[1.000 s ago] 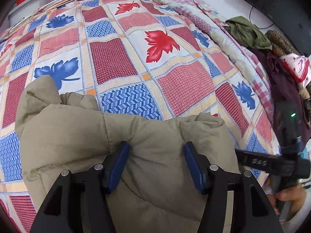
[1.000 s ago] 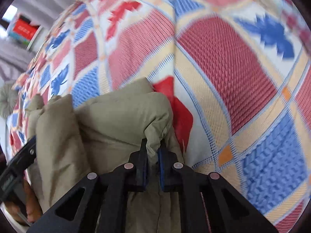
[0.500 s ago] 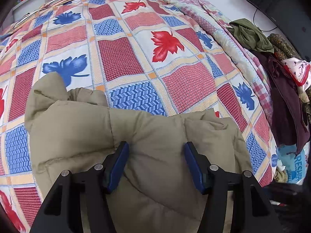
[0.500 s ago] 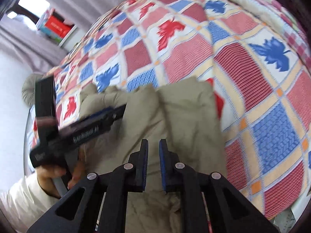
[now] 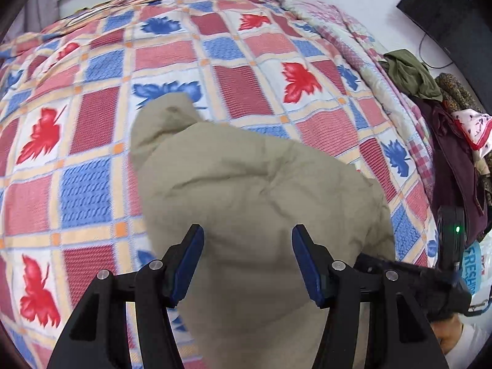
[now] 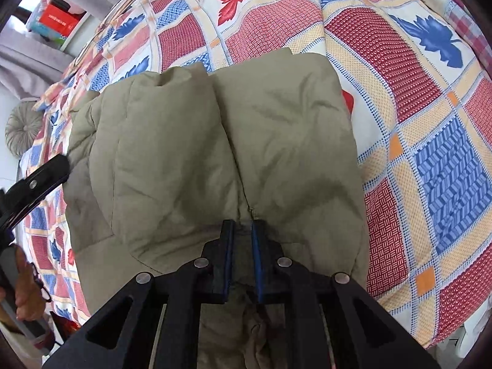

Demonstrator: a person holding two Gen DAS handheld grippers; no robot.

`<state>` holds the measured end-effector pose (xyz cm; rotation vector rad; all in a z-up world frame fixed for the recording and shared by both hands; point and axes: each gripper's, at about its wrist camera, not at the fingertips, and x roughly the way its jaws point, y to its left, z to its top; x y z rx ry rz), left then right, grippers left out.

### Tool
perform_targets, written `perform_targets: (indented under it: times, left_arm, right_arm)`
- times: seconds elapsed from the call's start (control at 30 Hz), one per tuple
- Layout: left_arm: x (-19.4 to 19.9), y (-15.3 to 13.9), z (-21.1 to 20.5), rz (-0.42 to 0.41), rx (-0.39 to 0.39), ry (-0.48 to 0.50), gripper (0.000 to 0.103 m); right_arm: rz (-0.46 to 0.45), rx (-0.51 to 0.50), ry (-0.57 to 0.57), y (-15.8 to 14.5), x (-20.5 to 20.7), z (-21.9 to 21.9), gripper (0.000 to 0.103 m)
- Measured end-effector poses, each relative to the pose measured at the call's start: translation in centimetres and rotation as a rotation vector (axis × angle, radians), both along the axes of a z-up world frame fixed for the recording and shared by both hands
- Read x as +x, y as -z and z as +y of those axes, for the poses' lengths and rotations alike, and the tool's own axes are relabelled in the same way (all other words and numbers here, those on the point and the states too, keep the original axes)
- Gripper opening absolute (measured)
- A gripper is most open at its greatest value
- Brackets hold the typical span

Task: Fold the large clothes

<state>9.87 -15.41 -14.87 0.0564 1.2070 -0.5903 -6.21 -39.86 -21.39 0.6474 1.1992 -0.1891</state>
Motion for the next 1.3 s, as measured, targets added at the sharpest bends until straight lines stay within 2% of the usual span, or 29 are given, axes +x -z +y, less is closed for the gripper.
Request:
perform_targets:
  times: [0.1, 0.13, 0.17, 0.27, 0.5, 0.6, 0.77, 0.8, 0.87, 0.97, 1.03, 1.17, 1.23, 1.3]
  left_arm:
    - [-0.5, 0.7, 2.2, 0.043, 0.027, -0.028, 0.064]
    - [-0.7, 1.0, 2.8, 0.054, 0.041, -0.038, 0.085]
    - [-1.0, 1.2, 3.4, 0.048, 0.044, -0.048, 0.099]
    - [-1.9, 1.5, 4.5, 0.019, 0.056, -0.072, 0.1]
    - [-1.8, 3.3, 5.4, 0.079, 0.073, -0.107, 0.101]
    - [-1.8, 3.5, 5.1, 0.082, 0.078, -0.105, 0.101]
    - [-1.7, 3.8, 4.8, 0.097, 0.074, -0.105, 0.101]
    - [-1.7, 3.8, 4.7, 0.1, 0.073, -0.106, 0.101]
    - [-1.6, 3.9, 4.7, 0.103, 0.071, -0.107, 0.101]
    - [-1.6, 4.0, 4.6, 0.103, 0.068, -0.104, 0.101]
    - [-1.5, 4.1, 4.7, 0.112, 0.051, -0.1, 0.101]
    - [-0.8, 5.1, 5.7, 0.184, -0.052, -0.099, 0.101]
    - [-0.5, 5.9, 6.2, 0.223, -0.098, -0.097, 0.101]
    - [-0.1, 6.8, 6.7, 0.269, -0.153, -0.092, 0.101]
  right_arm:
    - [-0.001, 0.009, 0.01, 0.2, 0.0, -0.1, 0.014]
    - [-0.001, 0.015, 0.016, 0.4, 0.4, -0.1, 0.014]
    - [-0.002, 0.023, 0.024, 0.5, 0.4, -0.1, 0.014]
    - [-0.005, 0.025, 0.027, 0.5, 0.1, -0.2, 0.014]
    - [0.005, 0.031, 0.032, 0.0, 0.0, -0.2, 0.016]
    - [0.003, 0.027, 0.023, -1.0, -0.4, -0.2, 0.022]
    - [-0.071, -0.015, 0.033, -3.9, -2.0, -1.2, 0.062]
    - [-0.088, -0.029, 0.037, -4.5, -2.3, -1.5, 0.064]
    - [-0.108, -0.047, 0.039, -5.2, -2.7, -2.4, 0.076]
    - [-0.108, -0.055, 0.053, -5.1, -3.1, -3.7, 0.08]
    - [-0.1, -0.035, 0.068, -4.4, -3.3, -4.6, 0.086]
    - [-0.105, 0.047, 0.105, -2.5, -3.7, -6.4, 0.086]
    - [-0.125, 0.133, 0.112, -1.4, -3.8, -7.2, 0.086]
    - [-0.136, 0.223, 0.112, -0.2, -3.6, -7.9, 0.091]
